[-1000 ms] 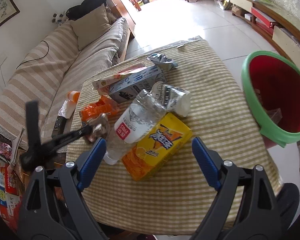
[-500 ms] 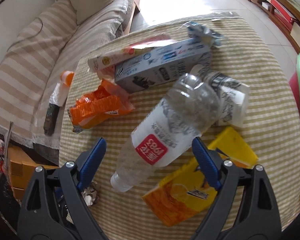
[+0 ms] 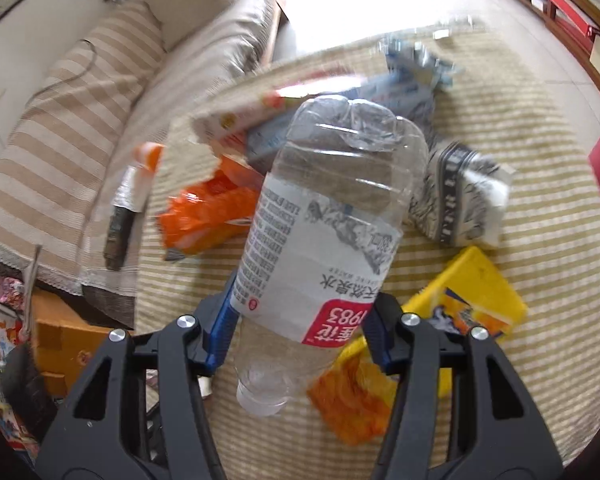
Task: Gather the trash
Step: 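Grasp the clear plastic water bottle with the right tool while the left tool grasps crumpled paper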
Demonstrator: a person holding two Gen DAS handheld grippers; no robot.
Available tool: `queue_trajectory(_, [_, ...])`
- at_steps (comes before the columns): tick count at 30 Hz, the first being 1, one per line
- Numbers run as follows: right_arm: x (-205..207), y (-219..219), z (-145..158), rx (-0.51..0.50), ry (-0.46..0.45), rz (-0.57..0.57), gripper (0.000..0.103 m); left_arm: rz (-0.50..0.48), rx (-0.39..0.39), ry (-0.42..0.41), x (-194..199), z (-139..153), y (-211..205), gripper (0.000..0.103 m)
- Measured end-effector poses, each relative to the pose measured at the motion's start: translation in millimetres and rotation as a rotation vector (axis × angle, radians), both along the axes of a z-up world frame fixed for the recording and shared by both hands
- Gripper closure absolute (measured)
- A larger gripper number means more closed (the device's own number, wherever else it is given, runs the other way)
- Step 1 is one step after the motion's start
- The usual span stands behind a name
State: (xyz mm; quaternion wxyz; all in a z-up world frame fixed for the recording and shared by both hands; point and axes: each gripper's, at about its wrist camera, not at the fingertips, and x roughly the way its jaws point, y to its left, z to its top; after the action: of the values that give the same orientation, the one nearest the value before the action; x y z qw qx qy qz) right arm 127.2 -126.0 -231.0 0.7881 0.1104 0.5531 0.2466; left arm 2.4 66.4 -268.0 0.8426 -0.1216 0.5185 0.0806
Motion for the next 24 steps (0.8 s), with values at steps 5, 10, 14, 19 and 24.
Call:
queue_trajectory(5, [-22,-16,33,0.008,-0.095,0.023,0.050,0.000,-0.021,0.006,4,-5,4,0.026])
queue_trajectory(10, [-39,-27,52,0.019,-0.142,0.021,0.050,-0.016,-0.021,0.010,11,-7,0,0.026])
queue_trajectory(14, [-48,-33,59,0.028,-0.172,0.001,0.050,-0.026,-0.039,0.037,13,-14,-4,0.026])
queue_trajectory(19, [-57,-27,58,-0.002,-0.184,0.033,0.050,-0.047,-0.012,0.045,7,-16,-14,0.022])
queue_trajectory(24, [-61,-30,57,0.017,-0.172,0.024,0.050,-0.035,-0.037,0.046,3,-19,-13,0.046])
